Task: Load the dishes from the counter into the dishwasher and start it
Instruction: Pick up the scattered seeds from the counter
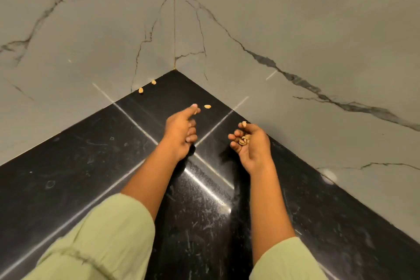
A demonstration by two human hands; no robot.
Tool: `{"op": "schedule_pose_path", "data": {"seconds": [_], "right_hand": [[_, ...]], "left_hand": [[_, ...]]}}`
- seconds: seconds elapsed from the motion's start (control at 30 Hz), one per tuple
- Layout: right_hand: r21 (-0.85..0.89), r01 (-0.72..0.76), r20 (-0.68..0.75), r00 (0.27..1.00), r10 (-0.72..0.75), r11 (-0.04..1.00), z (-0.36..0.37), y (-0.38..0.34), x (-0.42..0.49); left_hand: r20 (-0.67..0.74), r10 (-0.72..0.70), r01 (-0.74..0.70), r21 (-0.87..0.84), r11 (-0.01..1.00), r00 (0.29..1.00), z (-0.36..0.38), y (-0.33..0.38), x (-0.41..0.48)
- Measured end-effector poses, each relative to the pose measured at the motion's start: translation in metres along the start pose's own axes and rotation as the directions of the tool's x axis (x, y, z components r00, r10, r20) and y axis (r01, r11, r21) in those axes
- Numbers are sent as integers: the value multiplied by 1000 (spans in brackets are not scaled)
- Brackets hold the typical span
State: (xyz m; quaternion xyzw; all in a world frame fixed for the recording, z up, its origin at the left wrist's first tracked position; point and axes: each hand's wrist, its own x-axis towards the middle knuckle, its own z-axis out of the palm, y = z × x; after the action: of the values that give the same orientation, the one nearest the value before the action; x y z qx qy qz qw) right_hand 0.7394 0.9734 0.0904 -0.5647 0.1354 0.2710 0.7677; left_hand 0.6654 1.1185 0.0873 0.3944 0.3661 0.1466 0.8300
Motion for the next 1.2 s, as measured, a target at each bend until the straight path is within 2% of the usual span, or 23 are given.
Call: {"op": "schedule_pose_path", "data": {"seconds": [0.07,0.17,0.27,0.33,0.4,0.47,0.5,0.53,0.6,0.67,0.73,0.8,0.9,1.0,1.2], "right_hand": [[215,-26,42,999,18,976,5,7,-11],[343,-22,102,995,-14,939,8,19,-19],[289,5,81,996,-30,957,13,24,-15],[93,106,-9,994,-106,990,22,25,-7],[-187,245,-36,966,-256,951,34,25,5],[-476,352,56,927,-371,806,46,25,21],[-607,383,117,910,-399,696,52,23,27],[-725,400,174,894,-413,561,57,21,32],[-888,391,273,871,-409,242,65,13,39],[-932,363,343,855,-388,-25,70,8,44],[-921,348,390,845,-366,-176,72,7,50],[-902,355,426,827,-366,-248,73,9,55],[-891,353,446,801,-400,-286,75,13,59],[-887,361,457,779,-430,-288,73,15,58],[-877,356,475,748,-463,-324,72,22,62]], "left_hand": [[138,-101,145,-358,922,985,-11,-5,-13],[192,-77,171,-542,822,978,-23,-14,-26],[128,-91,151,-617,773,988,-26,-11,-29],[27,-125,114,-624,773,992,-27,-4,-25],[-125,-124,48,-491,870,984,-29,4,-19],[-322,-1,-54,-160,986,947,-36,11,-11],[-396,130,-115,62,991,909,-44,16,-7],[-419,285,-161,306,938,862,-52,21,-3],[-318,522,-161,716,679,791,-70,32,7],[-218,588,-65,905,421,779,-82,45,15],[-147,600,3,972,235,786,-86,54,24],[-92,624,27,993,113,776,-88,59,34],[-49,663,37,999,32,747,-93,65,52],[-35,670,45,999,2,742,-91,68,64],[-80,688,65,997,49,721,-91,72,84]]}}
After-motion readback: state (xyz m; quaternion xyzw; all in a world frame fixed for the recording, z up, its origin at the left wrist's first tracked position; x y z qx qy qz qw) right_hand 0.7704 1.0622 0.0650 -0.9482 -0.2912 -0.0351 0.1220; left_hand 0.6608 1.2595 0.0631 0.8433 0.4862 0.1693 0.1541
